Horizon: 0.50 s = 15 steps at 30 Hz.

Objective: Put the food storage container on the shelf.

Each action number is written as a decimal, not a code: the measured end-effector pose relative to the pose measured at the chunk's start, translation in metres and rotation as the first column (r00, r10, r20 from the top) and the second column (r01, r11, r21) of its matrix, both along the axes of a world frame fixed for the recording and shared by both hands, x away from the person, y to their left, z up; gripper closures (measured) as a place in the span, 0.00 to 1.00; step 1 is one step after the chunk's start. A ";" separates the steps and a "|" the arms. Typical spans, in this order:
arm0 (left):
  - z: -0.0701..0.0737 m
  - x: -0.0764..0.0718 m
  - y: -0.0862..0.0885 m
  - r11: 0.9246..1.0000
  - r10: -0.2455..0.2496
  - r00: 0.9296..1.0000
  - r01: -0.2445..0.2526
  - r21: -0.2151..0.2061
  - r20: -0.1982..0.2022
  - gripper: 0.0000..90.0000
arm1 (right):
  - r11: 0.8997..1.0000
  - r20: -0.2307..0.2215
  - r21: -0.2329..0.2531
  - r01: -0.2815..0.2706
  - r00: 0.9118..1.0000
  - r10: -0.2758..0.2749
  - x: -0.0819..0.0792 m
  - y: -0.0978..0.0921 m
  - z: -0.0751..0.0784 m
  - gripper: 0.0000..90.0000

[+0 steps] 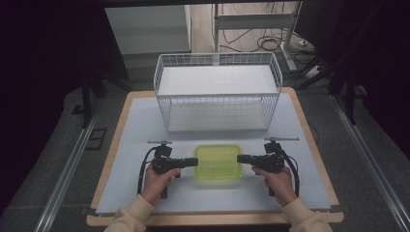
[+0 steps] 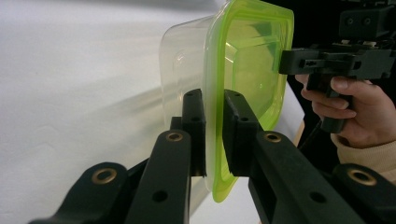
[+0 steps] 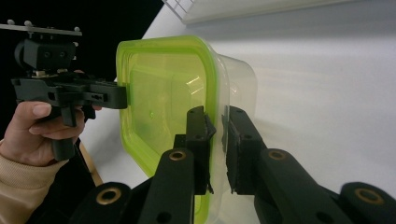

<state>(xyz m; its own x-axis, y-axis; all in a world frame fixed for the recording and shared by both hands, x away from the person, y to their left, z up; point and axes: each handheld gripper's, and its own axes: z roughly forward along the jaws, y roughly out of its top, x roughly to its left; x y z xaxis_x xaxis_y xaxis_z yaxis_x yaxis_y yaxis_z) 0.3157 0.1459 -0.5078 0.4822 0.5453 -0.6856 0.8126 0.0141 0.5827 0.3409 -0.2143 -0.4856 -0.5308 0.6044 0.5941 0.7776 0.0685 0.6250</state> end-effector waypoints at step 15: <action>0.026 0.000 0.004 1.000 0.005 0.998 -0.005 0.004 0.068 0.90 | 1.000 0.116 -0.007 -0.010 0.993 0.010 -0.004 0.005 0.029 0.90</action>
